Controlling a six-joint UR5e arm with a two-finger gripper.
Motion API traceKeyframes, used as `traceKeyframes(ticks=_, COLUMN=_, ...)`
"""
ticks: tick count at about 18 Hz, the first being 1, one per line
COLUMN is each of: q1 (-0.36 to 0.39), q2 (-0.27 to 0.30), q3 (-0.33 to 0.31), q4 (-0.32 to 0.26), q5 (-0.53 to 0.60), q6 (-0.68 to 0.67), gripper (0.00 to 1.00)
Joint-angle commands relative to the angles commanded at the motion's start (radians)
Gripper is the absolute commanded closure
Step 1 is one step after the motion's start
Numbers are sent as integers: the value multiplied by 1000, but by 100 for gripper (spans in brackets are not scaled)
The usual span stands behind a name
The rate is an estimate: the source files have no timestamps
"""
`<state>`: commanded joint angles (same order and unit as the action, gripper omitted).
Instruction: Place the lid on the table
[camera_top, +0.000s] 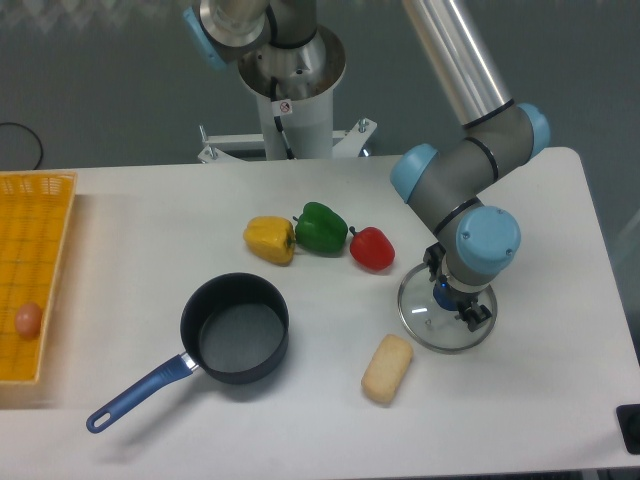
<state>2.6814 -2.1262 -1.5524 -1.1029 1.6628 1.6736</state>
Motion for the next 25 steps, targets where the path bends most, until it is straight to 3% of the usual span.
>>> traceKeyframes(ticks=5, q1=5, q2=57, q3=8, q4=2, q5=-2, q6=2, gripper=0)
traceKeyframes(ticks=9, q1=8, q2=81, q3=52, q4=9, q5=-11, q6=3, gripper=0)
traceKeyframes(ticks=12, q1=23, q2=106, q3=80, q4=8, q5=-115, q6=5, gripper=0)
traceKeyframes(ticks=14, q1=31, q2=115, q3=84, q4=3, q5=-132, q6=70, gripper=0)
traceKeyframes(ticks=16, q1=32, q2=138, q3=77, q4=-2, q5=-124, q6=298, gripper=0)
traceKeyframes(ticks=25, q1=28, q2=146, q3=40, q4=-6, q5=-90, q6=318, gripper=0)
